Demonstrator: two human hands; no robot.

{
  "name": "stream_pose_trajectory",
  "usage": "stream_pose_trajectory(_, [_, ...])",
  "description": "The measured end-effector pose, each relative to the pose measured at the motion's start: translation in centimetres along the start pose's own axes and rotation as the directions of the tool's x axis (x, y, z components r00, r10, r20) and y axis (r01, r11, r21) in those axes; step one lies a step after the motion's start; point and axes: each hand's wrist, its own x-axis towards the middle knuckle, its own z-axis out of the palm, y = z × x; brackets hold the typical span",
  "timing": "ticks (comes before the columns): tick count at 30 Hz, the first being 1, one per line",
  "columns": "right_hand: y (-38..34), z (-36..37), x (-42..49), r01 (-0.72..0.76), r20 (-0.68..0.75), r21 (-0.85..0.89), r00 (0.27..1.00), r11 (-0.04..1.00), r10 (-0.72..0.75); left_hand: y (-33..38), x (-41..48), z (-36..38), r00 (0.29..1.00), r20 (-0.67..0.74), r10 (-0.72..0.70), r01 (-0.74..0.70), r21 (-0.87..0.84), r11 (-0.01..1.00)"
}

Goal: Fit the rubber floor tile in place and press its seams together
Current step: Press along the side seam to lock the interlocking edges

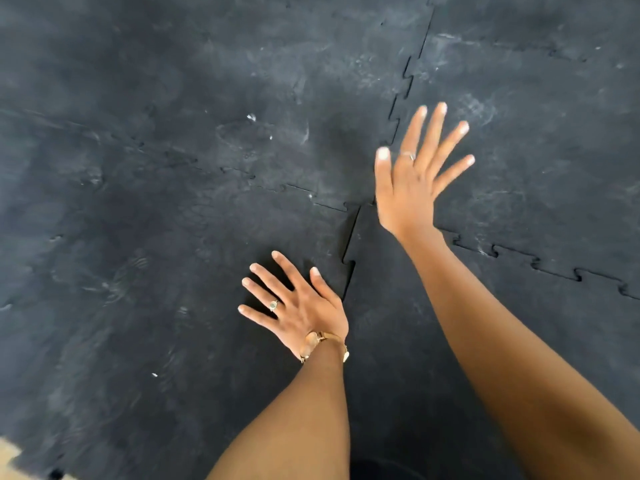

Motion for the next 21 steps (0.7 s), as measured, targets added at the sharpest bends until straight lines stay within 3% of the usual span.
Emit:
stream_pose_trajectory(2, [-2.7,0.5,1.2,0.124,-0.097,-0.023,0.987,0.992,-0.126,0.0,0.0,0.2,1.0,0.001,-0.007,0.007,-0.019,1.0])
stream_pose_trajectory(3, [-3.3,1.2,1.1,0.181,-0.076,-0.091,0.979,0.979,-0.188,-0.1,0.0,0.3,1.0,-0.009,-0.004,0.004,-0.017,1.0])
stream_pose_trajectory(5, [-3.1,3.4,-0.8,0.244,0.193,-0.266,0.961,0.933,-0.197,-0.2,0.1,0.3,1.0,-0.021,-0.004,0.004,-0.016,1.0])
stream_pose_trajectory(7, [-1.4,5.7,-2.4,0.255,0.411,-0.322,0.905,0.912,-0.108,-0.1,0.1,0.3,1.0,-0.017,0.007,-0.007,-0.009,1.0])
stream_pose_trajectory(10, [-0.6,6.7,-1.9,0.208,0.46,-0.268,0.886,0.941,-0.065,0.0,0.0,0.1,1.0,-0.005,-0.004,0.004,-0.008,1.0])
stream_pose_trajectory(21, [-0.1,5.9,-1.4,0.097,0.452,0.092,0.883,0.991,-0.128,-0.2,0.2,0.5,1.0,-0.019,-0.001,0.001,0.01,1.0])
